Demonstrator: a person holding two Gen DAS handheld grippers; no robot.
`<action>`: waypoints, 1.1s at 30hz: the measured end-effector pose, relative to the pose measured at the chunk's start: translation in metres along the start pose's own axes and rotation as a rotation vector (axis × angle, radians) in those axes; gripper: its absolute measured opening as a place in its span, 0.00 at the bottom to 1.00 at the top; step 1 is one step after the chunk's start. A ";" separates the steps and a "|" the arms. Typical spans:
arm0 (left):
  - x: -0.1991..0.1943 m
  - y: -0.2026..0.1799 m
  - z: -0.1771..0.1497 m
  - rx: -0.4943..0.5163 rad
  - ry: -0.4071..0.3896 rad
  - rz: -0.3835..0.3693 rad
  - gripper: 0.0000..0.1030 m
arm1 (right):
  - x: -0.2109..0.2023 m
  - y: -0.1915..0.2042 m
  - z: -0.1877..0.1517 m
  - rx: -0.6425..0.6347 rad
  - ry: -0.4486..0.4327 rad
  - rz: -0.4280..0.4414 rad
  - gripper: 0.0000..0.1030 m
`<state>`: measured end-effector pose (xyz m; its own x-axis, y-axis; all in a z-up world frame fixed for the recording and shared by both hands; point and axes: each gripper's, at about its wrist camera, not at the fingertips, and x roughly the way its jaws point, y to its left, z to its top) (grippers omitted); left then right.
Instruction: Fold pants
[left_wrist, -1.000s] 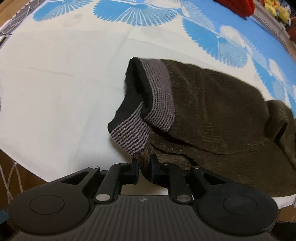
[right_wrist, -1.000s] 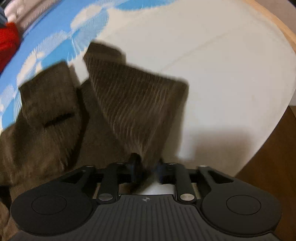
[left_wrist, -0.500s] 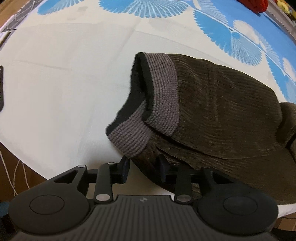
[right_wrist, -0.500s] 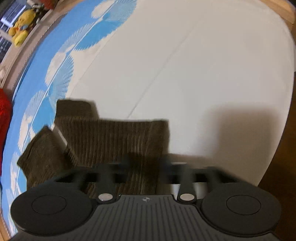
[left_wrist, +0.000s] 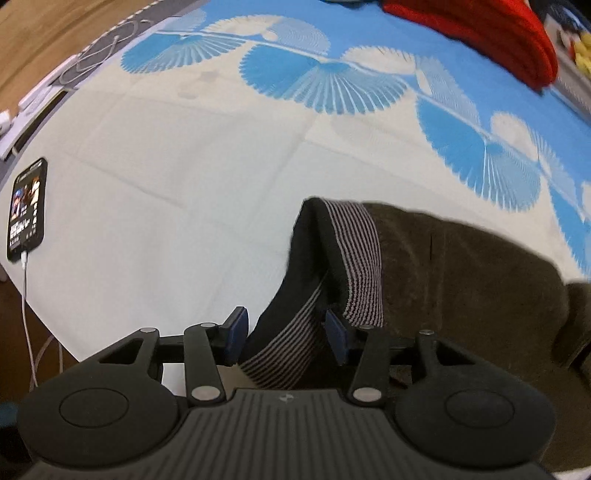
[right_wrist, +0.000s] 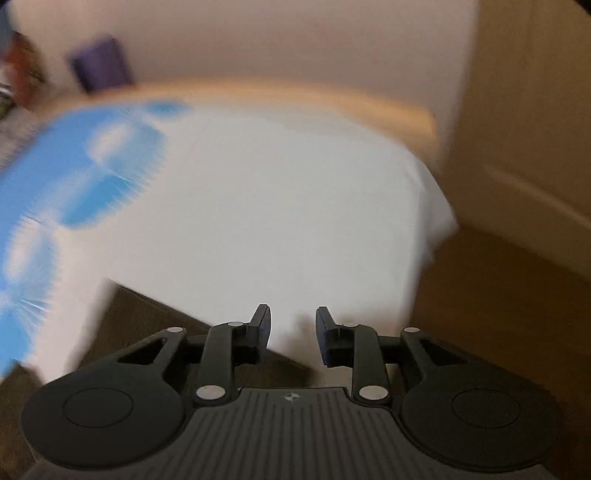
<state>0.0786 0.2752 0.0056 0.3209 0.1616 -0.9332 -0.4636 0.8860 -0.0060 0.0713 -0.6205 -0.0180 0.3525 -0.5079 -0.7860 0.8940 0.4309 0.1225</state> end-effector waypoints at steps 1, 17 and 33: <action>-0.002 0.004 0.001 -0.030 -0.008 -0.013 0.50 | -0.006 0.014 -0.002 -0.033 -0.017 0.073 0.31; 0.005 0.034 0.006 -0.248 0.075 -0.191 0.55 | 0.019 0.205 -0.142 -0.844 0.391 0.464 0.59; 0.034 -0.031 0.025 -0.011 0.119 -0.110 0.24 | -0.009 0.215 -0.137 -1.132 0.121 0.356 0.23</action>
<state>0.1246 0.2639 -0.0173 0.2702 0.0101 -0.9627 -0.4398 0.8908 -0.1141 0.2221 -0.4208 -0.0678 0.4488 -0.1787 -0.8756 -0.0226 0.9772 -0.2110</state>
